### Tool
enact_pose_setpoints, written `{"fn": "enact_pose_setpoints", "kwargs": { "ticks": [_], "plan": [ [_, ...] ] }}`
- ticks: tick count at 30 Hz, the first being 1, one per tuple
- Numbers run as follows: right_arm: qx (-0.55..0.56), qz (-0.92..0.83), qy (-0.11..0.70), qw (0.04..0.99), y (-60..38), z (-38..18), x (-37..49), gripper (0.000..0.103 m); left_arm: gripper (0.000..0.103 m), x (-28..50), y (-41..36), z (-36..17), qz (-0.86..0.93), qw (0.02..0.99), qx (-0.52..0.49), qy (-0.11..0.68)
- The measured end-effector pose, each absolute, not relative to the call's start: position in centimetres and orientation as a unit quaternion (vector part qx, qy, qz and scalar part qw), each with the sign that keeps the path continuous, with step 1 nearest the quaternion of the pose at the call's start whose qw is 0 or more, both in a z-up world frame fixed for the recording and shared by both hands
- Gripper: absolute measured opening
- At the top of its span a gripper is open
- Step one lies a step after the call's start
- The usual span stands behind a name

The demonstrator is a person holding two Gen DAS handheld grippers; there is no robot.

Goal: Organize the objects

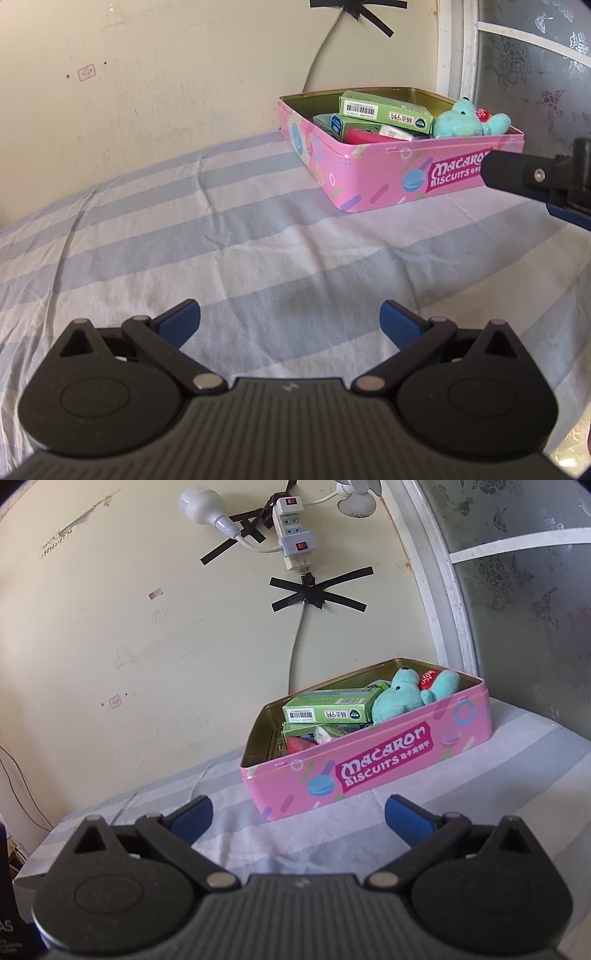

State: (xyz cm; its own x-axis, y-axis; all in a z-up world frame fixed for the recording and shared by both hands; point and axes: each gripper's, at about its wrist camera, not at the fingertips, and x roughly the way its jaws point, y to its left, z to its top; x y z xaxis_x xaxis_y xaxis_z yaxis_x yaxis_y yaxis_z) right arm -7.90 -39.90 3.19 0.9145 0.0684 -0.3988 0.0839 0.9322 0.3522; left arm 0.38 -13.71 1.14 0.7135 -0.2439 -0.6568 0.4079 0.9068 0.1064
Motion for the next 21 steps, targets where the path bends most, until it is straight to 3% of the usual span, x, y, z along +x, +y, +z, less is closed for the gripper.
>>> {"fn": "enact_pose_setpoints", "kwargs": {
  "ticks": [21],
  "plan": [
    [0.183, -0.001, 0.218, 0.959, -39.77, 2.65, -7.44, 0.103, 0.103, 1.06, -13.64, 0.3, -0.181, 0.907, 0.113, 0.364]
  ]
}}
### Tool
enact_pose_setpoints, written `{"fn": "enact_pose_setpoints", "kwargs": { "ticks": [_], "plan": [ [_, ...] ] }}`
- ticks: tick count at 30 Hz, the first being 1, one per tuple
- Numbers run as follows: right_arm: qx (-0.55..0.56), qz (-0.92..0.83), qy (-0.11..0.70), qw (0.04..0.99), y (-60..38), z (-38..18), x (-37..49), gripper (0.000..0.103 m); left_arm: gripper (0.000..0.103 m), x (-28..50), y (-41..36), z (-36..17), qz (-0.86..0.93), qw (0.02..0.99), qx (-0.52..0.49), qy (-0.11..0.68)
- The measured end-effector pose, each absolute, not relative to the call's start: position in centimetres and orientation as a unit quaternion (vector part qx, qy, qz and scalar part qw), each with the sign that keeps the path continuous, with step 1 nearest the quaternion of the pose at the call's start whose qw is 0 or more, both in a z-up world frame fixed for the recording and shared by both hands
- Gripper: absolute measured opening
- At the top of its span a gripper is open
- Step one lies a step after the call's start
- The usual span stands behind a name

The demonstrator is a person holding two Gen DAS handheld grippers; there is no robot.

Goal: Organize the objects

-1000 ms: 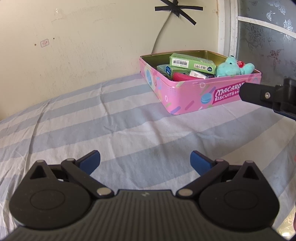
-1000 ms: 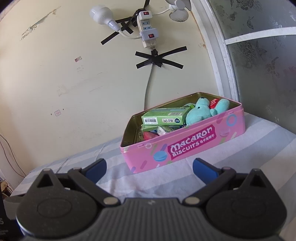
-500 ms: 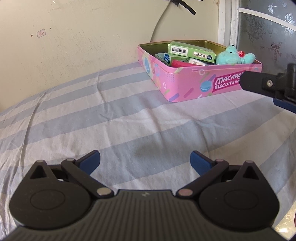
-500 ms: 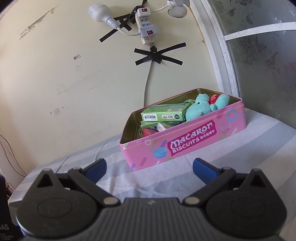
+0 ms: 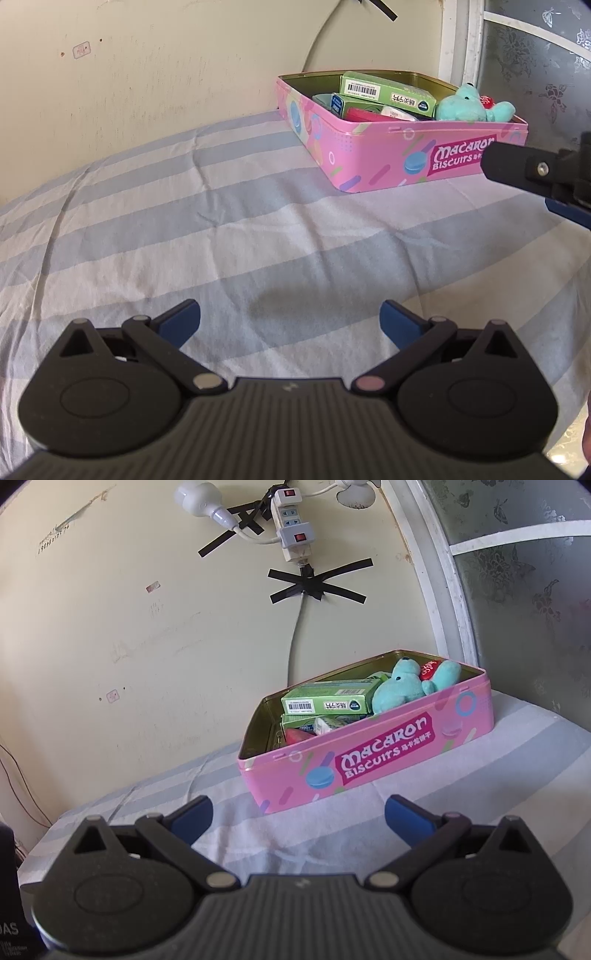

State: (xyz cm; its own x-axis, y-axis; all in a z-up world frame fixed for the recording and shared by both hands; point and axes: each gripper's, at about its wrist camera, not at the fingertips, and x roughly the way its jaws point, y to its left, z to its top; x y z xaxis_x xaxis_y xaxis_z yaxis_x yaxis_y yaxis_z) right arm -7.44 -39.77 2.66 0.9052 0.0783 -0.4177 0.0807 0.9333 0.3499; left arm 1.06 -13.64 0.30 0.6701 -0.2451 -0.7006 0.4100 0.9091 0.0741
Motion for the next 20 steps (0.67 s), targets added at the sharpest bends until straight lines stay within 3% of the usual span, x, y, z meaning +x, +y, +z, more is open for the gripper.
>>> {"fn": "enact_pose_setpoints", "kwargs": {
  "ticks": [20],
  "plan": [
    [0.18, 0.0, 0.224, 0.958, -39.42, 2.27, -7.09, 0.103, 0.103, 1.58, -13.06, 0.09, -0.181, 0.905, 0.1, 0.371]
  ]
}}
